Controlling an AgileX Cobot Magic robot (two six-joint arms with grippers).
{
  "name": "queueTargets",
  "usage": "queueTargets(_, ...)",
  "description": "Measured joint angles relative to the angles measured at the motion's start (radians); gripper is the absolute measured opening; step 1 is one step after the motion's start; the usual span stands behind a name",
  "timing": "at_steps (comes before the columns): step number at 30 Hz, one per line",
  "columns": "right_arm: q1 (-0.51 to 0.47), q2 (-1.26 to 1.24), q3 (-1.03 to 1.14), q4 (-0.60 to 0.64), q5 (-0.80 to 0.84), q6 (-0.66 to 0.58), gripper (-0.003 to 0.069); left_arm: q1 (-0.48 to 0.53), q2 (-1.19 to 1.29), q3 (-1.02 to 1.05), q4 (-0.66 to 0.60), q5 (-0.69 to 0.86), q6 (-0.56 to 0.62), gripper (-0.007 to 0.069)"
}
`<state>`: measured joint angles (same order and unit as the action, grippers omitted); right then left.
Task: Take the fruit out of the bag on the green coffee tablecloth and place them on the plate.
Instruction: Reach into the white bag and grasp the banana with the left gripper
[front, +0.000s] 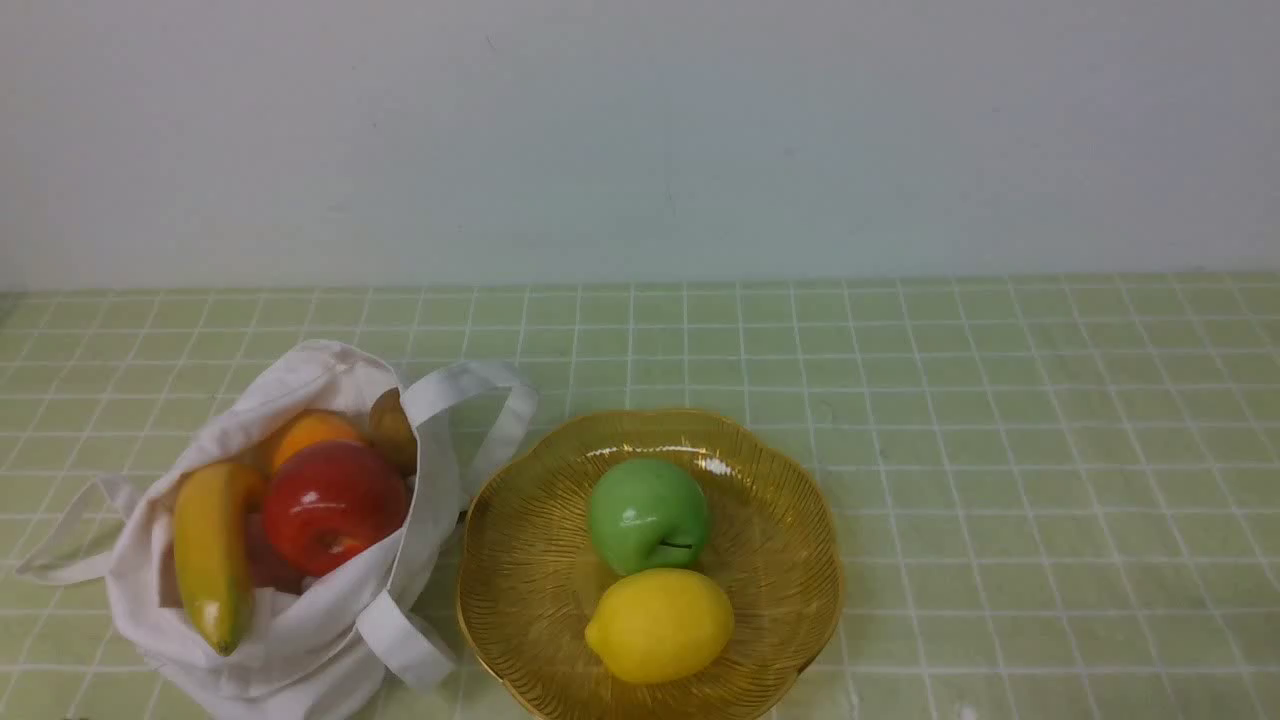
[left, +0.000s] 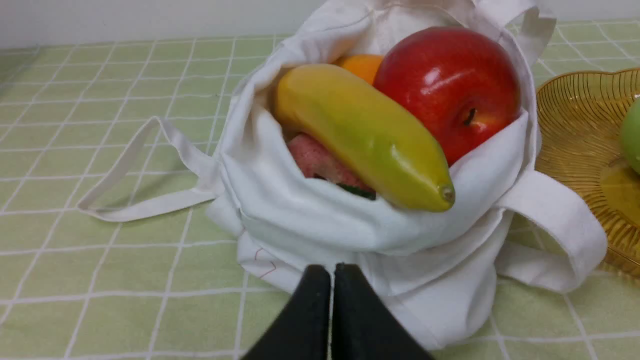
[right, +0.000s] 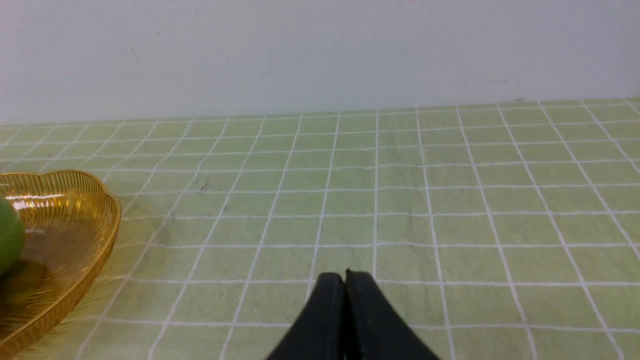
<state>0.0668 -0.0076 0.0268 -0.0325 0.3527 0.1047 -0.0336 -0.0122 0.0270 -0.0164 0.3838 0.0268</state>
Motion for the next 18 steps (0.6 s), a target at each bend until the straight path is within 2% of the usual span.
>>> queueTargets(18,0.0,0.0,0.0,0.0,0.0,0.0,-0.0015,0.0,0.0,0.0,0.001,0.0,0.015,-0.0008)
